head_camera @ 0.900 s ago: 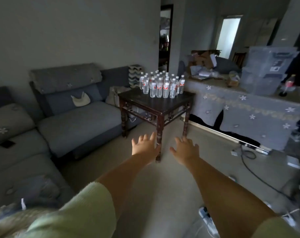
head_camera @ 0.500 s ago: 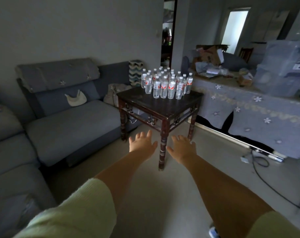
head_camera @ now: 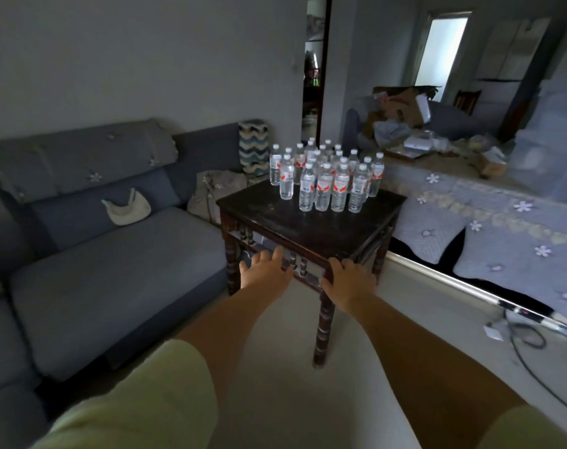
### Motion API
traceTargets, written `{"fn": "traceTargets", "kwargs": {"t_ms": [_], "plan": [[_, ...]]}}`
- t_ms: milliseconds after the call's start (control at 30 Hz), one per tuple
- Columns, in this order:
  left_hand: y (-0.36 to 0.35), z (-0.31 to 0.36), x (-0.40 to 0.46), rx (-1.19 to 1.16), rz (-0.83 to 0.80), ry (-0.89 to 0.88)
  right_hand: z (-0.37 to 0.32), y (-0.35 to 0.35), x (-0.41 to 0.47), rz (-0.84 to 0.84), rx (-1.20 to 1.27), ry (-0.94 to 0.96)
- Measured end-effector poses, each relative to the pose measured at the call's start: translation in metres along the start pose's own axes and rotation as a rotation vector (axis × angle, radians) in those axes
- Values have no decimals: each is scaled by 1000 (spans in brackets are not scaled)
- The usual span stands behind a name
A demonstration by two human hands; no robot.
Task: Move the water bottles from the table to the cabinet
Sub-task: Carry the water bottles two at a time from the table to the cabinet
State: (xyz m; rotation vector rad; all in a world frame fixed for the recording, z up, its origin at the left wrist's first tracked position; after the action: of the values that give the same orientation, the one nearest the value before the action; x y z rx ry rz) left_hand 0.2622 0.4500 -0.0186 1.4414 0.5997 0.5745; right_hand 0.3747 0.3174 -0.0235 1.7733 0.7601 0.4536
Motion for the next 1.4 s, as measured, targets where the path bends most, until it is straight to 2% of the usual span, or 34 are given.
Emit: {"fn": "traceTargets", "kwargs": {"t_ms": [333, 533, 700, 900, 1033, 1200, 1300, 1400], "plan": [[-7, -3, 184, -3, -6, 3, 10, 1, 189, -5, 28, -31], [13, 5, 314, -35, 67, 24, 14, 27, 328, 11, 52, 2], [-4, -12, 386, -25, 12, 36, 10, -1, 402, -113, 97, -14], [-27, -48, 500, 0, -11, 4, 6, -30, 506, -124, 198, -65], [-48, -70, 589, 34, -69, -72, 3, -52, 571, -94, 312, -145], [-62, -87, 693, 16, -113, -193, 13, -86, 643, 22, 600, -306], [-70, -87, 733, -36, -142, -213, 40, -121, 674, 121, 792, -359], [-88, -78, 755, -207, -218, -219, 18, -106, 664, 251, 943, -376]]}}
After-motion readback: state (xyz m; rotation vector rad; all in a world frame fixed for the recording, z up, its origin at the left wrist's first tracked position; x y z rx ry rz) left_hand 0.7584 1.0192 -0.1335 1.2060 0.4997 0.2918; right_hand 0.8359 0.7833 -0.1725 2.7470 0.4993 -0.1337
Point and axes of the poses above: each hand's wrist, its own x-axis towards the middle knuckle, its own y-axis out of the back of the hand, z = x × y, the point moved 5 cm from there along x, towards the middle knuckle, and after that the axes turned 12 degrees about x, right-handed, at the moved point
